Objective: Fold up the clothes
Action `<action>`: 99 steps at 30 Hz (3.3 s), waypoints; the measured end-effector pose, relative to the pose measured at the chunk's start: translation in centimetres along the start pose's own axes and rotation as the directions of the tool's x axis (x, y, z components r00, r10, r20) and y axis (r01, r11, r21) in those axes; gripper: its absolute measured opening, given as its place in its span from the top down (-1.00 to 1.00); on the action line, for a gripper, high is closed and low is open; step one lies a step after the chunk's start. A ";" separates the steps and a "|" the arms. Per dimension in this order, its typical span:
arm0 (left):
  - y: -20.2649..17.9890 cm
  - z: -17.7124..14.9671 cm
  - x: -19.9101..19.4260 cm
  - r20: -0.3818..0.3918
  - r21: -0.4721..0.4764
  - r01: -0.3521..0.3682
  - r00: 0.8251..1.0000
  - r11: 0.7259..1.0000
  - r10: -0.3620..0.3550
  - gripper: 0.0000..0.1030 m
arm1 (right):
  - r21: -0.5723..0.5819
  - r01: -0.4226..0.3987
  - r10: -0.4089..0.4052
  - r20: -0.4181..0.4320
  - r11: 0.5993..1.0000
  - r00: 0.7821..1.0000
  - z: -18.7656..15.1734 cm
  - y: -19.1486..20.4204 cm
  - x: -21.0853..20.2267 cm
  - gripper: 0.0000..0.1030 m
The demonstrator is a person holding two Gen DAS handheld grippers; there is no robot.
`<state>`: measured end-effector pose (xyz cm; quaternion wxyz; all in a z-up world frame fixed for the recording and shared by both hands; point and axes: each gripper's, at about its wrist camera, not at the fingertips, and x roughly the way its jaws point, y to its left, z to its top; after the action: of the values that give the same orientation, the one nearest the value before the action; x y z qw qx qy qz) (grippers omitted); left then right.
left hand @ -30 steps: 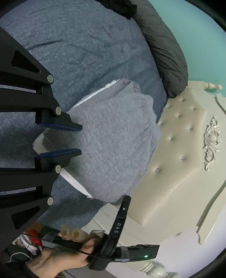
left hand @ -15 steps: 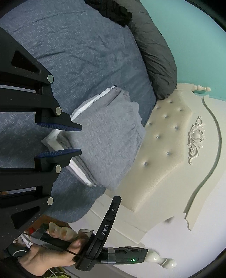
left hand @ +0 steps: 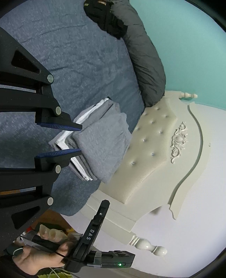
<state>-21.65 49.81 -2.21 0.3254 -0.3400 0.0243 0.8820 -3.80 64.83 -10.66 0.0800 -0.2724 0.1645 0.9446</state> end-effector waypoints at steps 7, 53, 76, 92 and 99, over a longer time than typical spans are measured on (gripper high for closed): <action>-0.3 -0.8 -4.1 0.029 0.012 -0.022 0.999 1.000 0.021 0.54 | 0.005 0.003 -0.003 0.007 1.000 1.000 -1.1 1.4 -3.5 0.63; -0.4 -7.3 -16.1 0.124 0.026 -0.021 0.992 0.999 0.018 -0.31 | -0.008 0.044 -0.043 0.032 0.999 0.999 -9.7 9.5 -16.0 -0.25; 0.0 -9.2 -18.1 0.161 0.034 -0.027 0.987 0.999 0.022 -0.99 | -0.018 0.124 -0.122 0.066 0.992 0.990 -12.5 10.9 -18.2 -0.90; -0.7 -10.7 -18.5 0.159 0.040 -0.033 0.987 0.999 0.026 -0.99 | -0.039 0.139 -0.136 0.087 0.989 0.987 -13.7 11.8 -19.5 -0.99; -0.7 -11.3 -18.9 0.161 0.034 -0.047 0.986 0.998 0.041 -0.99 | -0.035 0.128 -0.125 0.088 0.991 0.988 -14.2 11.9 -19.6 -0.99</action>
<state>-4.11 36.85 0.88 0.3132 -0.2612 0.0220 0.9128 16.71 47.45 -8.18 0.1413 -0.2429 0.1243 0.9516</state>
